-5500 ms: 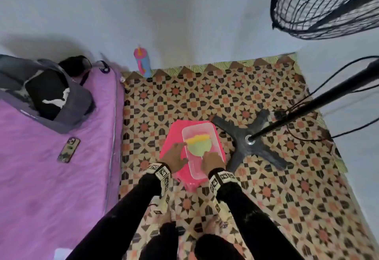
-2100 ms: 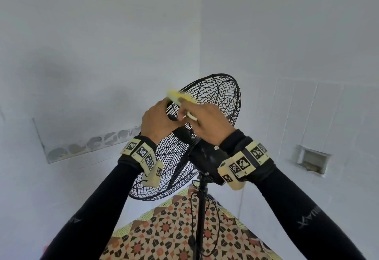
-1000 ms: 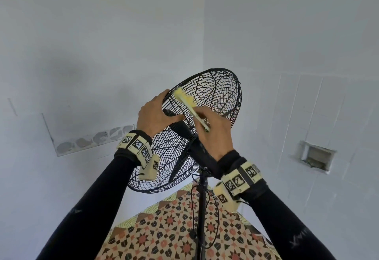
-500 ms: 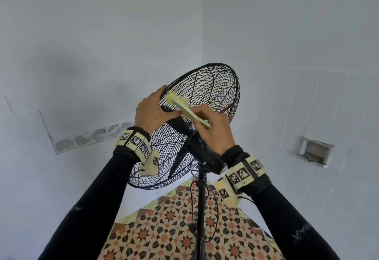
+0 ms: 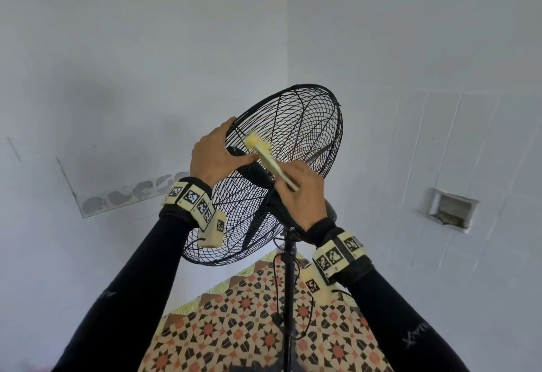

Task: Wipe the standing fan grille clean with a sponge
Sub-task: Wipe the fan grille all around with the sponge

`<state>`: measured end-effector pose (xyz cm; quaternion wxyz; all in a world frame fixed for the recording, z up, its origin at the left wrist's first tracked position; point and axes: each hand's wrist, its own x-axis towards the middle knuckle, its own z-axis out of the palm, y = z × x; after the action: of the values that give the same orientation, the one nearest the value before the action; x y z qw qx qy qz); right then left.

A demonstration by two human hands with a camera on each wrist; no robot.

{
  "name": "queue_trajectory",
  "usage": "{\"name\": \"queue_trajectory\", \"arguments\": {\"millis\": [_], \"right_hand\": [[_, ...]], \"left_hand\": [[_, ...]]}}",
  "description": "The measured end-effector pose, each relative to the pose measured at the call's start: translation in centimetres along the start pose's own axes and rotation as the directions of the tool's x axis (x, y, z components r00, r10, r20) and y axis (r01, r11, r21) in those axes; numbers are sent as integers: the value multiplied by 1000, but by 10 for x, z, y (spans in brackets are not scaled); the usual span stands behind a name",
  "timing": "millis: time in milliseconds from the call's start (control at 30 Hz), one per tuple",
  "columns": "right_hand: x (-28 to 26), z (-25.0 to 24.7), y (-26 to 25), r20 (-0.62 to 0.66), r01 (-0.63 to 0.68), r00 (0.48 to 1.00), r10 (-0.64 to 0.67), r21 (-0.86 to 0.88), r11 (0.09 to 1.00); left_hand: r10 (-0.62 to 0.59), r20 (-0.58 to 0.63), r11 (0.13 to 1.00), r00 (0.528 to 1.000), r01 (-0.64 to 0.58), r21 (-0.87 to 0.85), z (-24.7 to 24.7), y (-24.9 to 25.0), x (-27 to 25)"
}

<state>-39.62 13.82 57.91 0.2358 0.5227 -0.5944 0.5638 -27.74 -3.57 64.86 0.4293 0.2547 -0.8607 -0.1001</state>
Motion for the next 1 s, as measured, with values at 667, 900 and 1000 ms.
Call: {"name": "queue_trajectory", "arguments": {"millis": [667, 900, 1000], "right_hand": [[28, -1, 39, -322, -396, 837, 442, 203, 896], [-12, 21, 22, -30, -203, 978, 207, 95, 975], [-17, 11, 28, -41, -265, 961, 274, 143, 953]], "left_hand": [[14, 5, 1000, 1000, -14, -16, 0, 4, -1], [13, -3, 1000, 1000, -13, -16, -2, -3, -1], [15, 4, 1000, 1000, -15, -6, -1, 0, -1]]}}
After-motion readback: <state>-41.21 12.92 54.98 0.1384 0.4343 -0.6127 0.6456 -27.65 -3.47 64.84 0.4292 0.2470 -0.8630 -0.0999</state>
